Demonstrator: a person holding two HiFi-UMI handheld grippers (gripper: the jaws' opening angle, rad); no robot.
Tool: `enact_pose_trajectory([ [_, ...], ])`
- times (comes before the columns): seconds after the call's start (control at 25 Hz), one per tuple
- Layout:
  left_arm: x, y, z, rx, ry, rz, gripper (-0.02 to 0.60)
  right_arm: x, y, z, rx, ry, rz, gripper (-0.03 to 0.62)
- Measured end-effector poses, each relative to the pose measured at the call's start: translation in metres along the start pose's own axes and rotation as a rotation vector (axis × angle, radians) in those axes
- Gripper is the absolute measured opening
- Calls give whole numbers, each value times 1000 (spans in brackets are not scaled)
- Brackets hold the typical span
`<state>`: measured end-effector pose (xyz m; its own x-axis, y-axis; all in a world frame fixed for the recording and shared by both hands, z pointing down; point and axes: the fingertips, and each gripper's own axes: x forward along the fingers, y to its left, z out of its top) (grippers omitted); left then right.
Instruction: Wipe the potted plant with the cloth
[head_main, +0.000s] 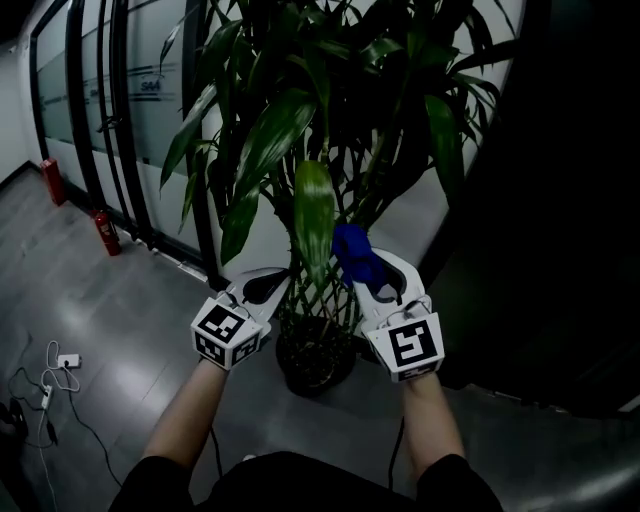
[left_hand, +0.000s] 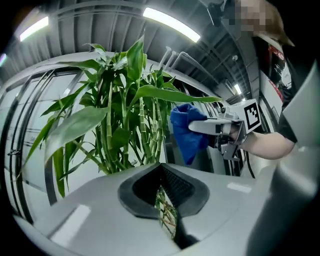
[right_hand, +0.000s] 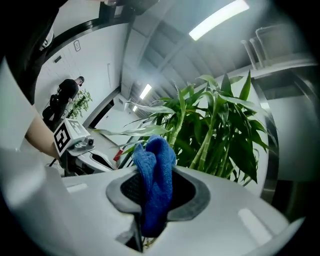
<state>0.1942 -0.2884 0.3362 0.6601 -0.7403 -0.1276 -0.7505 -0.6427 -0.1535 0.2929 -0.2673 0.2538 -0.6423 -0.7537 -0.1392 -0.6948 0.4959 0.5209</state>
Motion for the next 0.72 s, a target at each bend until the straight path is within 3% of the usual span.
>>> enact_pose_trajectory([
  [0.16, 29, 3, 37, 8, -64, -49, 6, 14, -31, 18, -96, 17, -73, 91],
  [0.32, 40, 8, 61, 50, -71, -71, 6, 32, -53, 48, -174, -14, -135, 91],
  [0.44, 41, 12, 72, 64, -116, -66, 6, 43, -56, 78, -252, -40, -123, 91],
  [0.56, 45, 10, 77, 134, -107, -68, 6, 58, -45, 98, -352, -37, -76, 91],
  [0.72, 48, 4, 81, 161, -110, -83, 6, 70, -17, 96, -529, 32, -23, 91],
])
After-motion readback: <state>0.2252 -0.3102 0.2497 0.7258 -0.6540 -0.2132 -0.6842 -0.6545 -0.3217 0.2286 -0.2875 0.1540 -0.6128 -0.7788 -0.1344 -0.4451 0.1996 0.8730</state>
